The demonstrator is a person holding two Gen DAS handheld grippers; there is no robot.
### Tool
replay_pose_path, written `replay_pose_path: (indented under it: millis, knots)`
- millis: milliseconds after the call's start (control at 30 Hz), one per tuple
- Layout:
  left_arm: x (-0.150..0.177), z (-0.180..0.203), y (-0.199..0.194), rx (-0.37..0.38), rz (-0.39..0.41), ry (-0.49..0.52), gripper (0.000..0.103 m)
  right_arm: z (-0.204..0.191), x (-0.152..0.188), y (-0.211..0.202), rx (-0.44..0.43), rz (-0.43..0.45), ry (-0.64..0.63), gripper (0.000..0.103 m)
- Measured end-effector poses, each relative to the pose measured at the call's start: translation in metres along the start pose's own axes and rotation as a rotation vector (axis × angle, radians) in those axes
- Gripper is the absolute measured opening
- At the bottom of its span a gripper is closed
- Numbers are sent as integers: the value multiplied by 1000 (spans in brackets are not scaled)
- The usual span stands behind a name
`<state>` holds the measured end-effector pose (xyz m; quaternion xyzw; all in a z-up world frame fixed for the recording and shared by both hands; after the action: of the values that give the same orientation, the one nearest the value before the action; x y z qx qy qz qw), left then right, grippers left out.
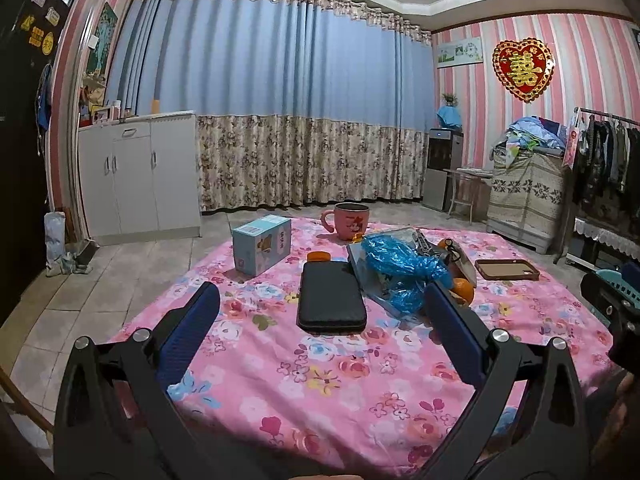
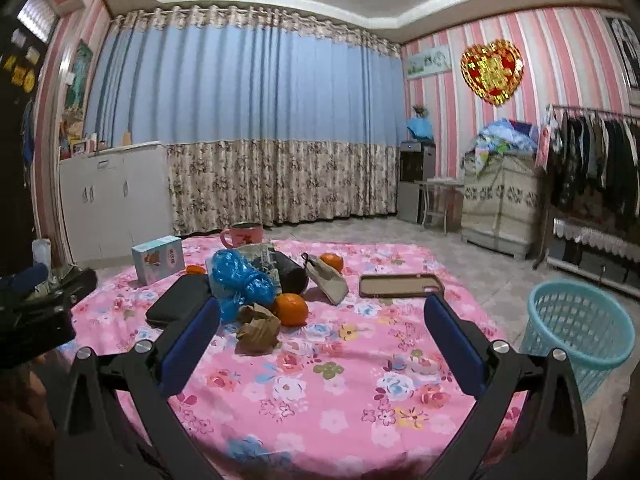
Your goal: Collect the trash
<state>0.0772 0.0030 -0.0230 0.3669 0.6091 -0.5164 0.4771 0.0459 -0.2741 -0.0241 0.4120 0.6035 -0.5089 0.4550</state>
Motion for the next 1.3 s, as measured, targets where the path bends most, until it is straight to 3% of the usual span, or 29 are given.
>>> replay_pose_path:
  millis: [367,767,1000,1300]
  knots:
    - [2,8,0,-3,-6,31,98,23,-1,-4,8,16,89,99]
    - [3,8,-3,-9,-9,21,98,10,3,6,23,-21,16,99]
    - [5,13,-5,-20,1,56,98,10,4,7,26,-20,31,99]
    - [4,7,1,-29,-24,22,98,16,4,6,20,-17,51,99]
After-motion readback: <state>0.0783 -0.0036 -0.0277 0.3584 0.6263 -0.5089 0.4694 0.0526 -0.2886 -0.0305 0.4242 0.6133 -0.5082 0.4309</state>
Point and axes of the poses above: each gripper's, at about its wrist camera, not at the fingertips, and y roughly the way its jaws point, z to its right, x to its underside, the point moved 8 cm from there along y, roughly the way its jaws point, and after that the axes turned 10 degrees about -x, right-handed, at the moved point
